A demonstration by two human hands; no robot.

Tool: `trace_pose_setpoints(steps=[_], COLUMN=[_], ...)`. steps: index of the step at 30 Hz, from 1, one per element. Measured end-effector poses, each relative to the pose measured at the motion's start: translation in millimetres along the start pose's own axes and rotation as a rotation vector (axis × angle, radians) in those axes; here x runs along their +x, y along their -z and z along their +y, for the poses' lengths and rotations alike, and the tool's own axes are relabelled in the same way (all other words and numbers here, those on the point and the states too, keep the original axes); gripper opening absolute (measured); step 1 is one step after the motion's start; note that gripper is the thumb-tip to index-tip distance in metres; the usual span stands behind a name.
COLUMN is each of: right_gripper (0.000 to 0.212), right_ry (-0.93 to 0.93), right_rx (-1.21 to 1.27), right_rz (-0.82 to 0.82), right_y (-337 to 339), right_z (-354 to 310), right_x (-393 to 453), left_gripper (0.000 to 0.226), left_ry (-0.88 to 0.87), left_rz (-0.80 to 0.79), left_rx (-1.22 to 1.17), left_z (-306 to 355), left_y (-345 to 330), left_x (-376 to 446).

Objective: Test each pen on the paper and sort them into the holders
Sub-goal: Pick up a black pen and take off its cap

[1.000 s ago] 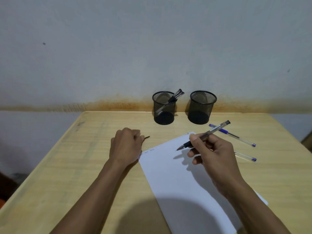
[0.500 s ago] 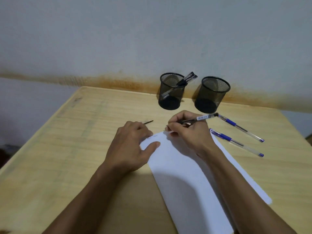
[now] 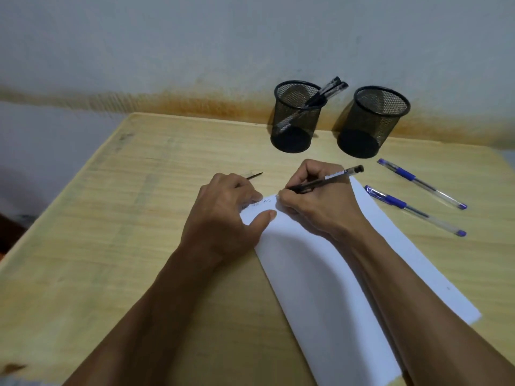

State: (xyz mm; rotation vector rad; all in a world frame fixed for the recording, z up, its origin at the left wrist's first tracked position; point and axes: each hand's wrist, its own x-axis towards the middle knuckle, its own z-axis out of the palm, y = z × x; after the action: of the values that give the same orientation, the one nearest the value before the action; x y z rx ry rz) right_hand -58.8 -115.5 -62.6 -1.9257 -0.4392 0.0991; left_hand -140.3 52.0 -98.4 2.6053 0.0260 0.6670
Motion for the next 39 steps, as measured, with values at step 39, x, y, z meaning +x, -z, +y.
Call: trace_pose_setpoints(steps=[39], right_gripper=[0.018], right_ry=[-0.030], right_rx=[0.060], right_rz=[-0.016], right_y=[-1.7], right_z=[4.7], right_x=[5.5], left_gripper=[0.042], left_ry=[0.003], left_rz=[0.017], left_rx=[-0.044], left_z=[1.4], left_y=[-0.2], left_x=[-0.5])
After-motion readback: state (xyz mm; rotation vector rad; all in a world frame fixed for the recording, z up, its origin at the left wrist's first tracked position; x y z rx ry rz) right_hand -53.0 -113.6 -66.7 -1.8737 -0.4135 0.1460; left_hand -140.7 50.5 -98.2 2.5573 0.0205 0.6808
